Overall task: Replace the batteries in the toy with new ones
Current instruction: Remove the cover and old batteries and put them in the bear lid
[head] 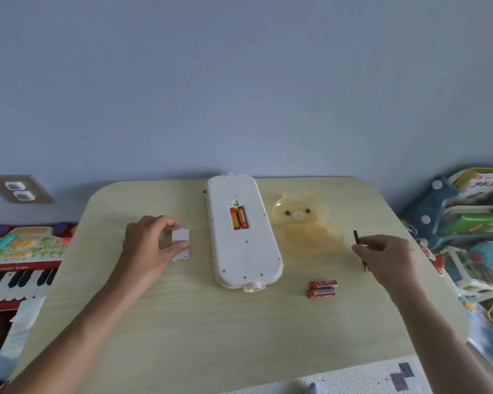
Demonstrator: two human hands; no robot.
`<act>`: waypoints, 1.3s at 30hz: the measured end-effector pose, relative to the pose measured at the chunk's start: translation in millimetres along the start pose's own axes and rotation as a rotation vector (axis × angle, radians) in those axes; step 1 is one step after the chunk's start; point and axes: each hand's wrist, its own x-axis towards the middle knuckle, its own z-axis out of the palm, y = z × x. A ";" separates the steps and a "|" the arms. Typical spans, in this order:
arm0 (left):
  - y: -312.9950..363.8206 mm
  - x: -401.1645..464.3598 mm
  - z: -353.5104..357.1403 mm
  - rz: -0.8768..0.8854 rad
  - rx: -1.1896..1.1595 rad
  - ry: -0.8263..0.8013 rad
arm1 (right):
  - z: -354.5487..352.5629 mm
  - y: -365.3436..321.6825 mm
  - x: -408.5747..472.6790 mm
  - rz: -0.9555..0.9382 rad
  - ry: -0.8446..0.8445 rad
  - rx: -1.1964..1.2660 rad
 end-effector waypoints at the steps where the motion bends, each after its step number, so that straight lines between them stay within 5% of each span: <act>1: -0.5 -0.8 -0.3 -0.002 -0.012 -0.004 | 2.1 5.8 -1.5 0.007 -0.005 -0.040; 11: 32.9 7.2 0.5 0.092 -0.043 0.064 | 4.1 3.0 -7.2 -0.091 0.057 -0.224; 15: 67.6 20.9 11.8 0.165 -0.032 -0.041 | 12.8 -40.5 -8.7 -0.450 0.096 -0.125; 20: 86.8 36.7 27.3 0.150 0.018 -0.161 | 68.2 -104.9 -15.3 -0.934 -0.183 -0.121; 33: 80.5 45.6 40.6 0.184 0.056 -0.119 | 100.4 -130.1 -3.9 -1.387 -0.176 -0.415; 39: 80.0 47.9 42.8 0.142 0.034 -0.143 | 100.7 -120.4 -5.0 -1.390 -0.158 -0.390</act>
